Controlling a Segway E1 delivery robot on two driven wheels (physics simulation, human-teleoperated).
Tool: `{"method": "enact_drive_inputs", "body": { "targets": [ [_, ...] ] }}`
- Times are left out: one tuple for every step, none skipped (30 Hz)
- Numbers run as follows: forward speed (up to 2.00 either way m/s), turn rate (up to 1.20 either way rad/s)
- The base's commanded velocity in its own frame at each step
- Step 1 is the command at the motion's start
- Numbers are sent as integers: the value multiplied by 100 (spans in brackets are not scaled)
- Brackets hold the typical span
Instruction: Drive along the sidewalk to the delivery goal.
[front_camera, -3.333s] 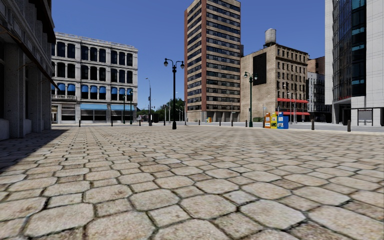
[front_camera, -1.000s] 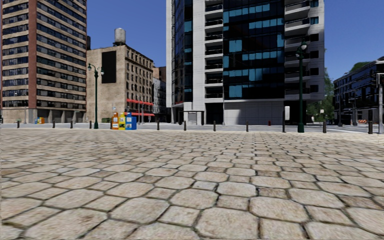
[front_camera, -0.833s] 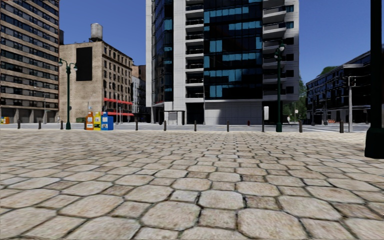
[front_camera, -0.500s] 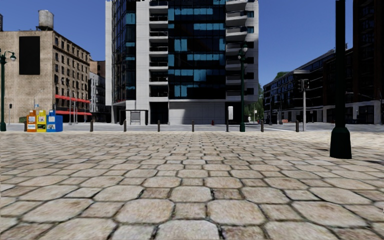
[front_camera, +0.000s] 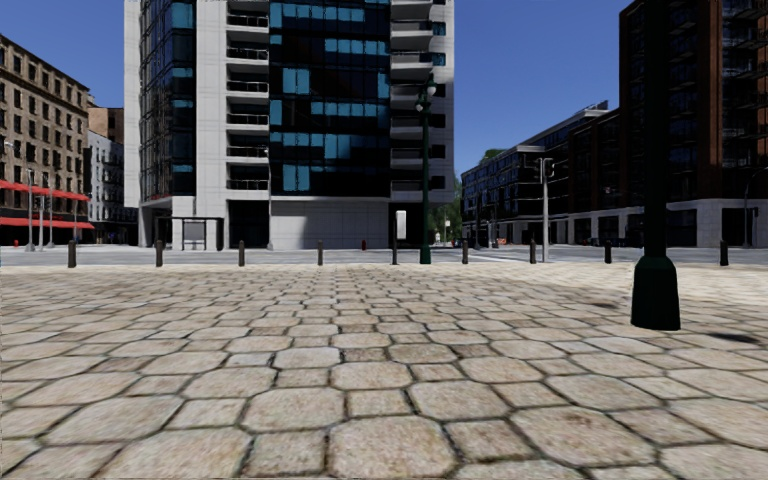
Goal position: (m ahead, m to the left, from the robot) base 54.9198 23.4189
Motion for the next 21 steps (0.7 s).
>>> {"method": "enact_drive_inputs", "body": {
  "targets": [
    [200, 0],
    [200, 0],
    [200, 0],
    [200, 0],
    [200, 0],
    [200, 0],
    [200, -1],
    [200, -1],
    [200, -15],
    [200, -21],
    [200, -22],
    [200, -22],
    [200, -23],
    [200, -23],
    [200, -23],
    [200, -23],
    [200, -25],
    [200, -27],
    [200, -28],
    [200, -28],
    [200, -28]
  ]
}}
